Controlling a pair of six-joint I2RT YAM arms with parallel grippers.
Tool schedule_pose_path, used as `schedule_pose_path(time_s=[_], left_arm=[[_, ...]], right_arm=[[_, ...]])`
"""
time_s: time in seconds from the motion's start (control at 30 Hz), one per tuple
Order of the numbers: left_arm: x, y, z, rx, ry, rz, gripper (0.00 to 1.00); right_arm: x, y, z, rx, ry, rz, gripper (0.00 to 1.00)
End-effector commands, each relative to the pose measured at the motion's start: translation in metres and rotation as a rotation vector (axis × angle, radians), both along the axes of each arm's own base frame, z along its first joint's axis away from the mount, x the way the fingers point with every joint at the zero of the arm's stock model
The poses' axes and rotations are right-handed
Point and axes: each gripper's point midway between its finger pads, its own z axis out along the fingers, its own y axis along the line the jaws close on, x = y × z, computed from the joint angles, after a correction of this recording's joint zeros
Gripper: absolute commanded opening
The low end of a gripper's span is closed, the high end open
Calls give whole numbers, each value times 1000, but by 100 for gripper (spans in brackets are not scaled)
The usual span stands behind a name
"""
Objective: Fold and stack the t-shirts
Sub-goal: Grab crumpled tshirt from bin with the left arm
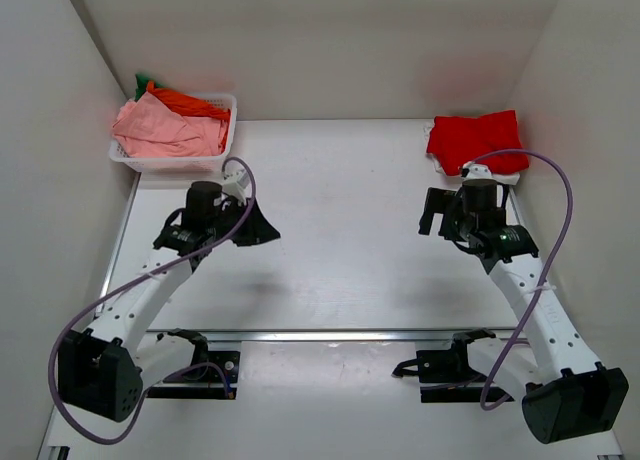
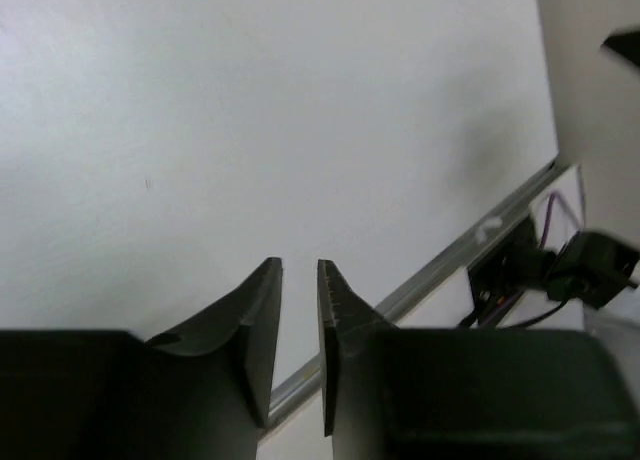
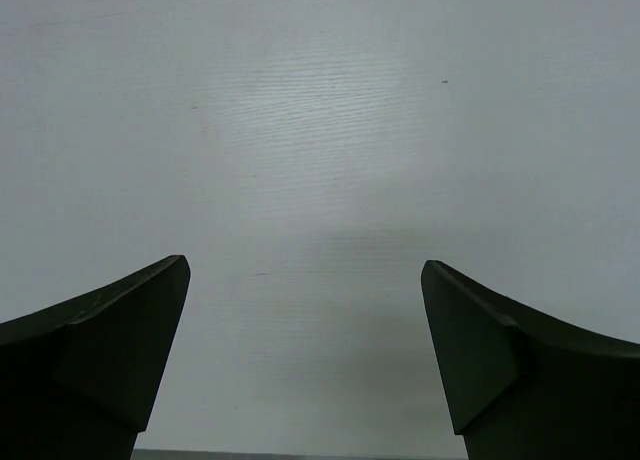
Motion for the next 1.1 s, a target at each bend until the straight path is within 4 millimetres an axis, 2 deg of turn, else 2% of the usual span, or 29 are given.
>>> schedule_pose_path(time_s=[0.0,0.03,0.07,0.1,0.13,0.17,0.2,0.23,0.27,0.3,0.33,0.37,0.4,0.43,0.47,0.5,0.53,0.57,0.6,0.7,0.73,0.77,0.8,0.83,0.87,0.9,0.97,1.0,1.07], left_arm=[[42,4,74,-47,-276,-16,24],[59,11,90,-28,-325,28,20],[76,17,103,0,-363,56,11],[89,24,106,37,-377,94,10],[112,38,112,98,-386,147,11],[138,52,110,137,-353,204,11],[154,66,108,167,-328,265,12],[183,83,104,179,-283,303,14],[201,104,119,168,-277,364,20],[232,111,117,176,-259,396,32],[253,128,80,208,-157,444,33],[278,131,75,220,-137,463,34],[298,151,100,218,-196,516,33],[315,163,70,247,-135,547,32],[337,173,63,246,-132,577,31],[350,179,81,230,-180,605,31],[365,188,56,221,-147,630,31],[381,201,43,213,-142,674,32],[387,210,42,205,-147,690,34],[408,231,-16,214,-77,751,33],[409,234,-25,225,-66,758,35],[412,234,-39,228,-50,754,37],[413,235,-54,244,-29,763,45],[415,233,-59,246,-34,752,46],[414,234,-69,252,-14,753,47],[416,230,-76,246,-9,739,42],[417,230,-77,231,-9,732,10],[418,224,-77,222,-15,716,0],[420,220,-57,184,-37,704,0]], right_arm=[[5,5,11,58,-51,13,99],[5,8,9,63,-49,18,99],[7,9,8,66,-51,26,99],[9,11,7,74,-51,36,99],[12,11,9,70,-53,36,99],[18,14,9,72,-48,47,100],[19,16,9,74,-47,52,99],[25,16,11,71,-54,56,99],[31,18,13,69,-53,58,99],[35,20,12,74,-50,55,99],[40,28,18,91,-61,88,99],[44,29,21,86,-67,104,99],[47,32,21,92,-60,107,99],[53,34,29,87,-87,118,99],[57,33,28,78,-84,119,100],[61,35,32,83,-94,126,99],[65,36,32,85,-95,133,99],[68,33,34,82,-97,129,99],[72,34,31,90,-92,130,99],[77,31,30,79,-77,140,99],[78,31,28,76,-74,140,99],[80,31,26,75,-71,145,99],[79,29,16,74,-41,137,99],[81,29,21,79,-57,141,99],[80,29,17,86,-48,144,99],[80,31,17,86,-52,147,100],[77,32,13,97,-40,149,99],[75,32,11,99,-30,147,100],[73,36,12,96,-33,157,99]])
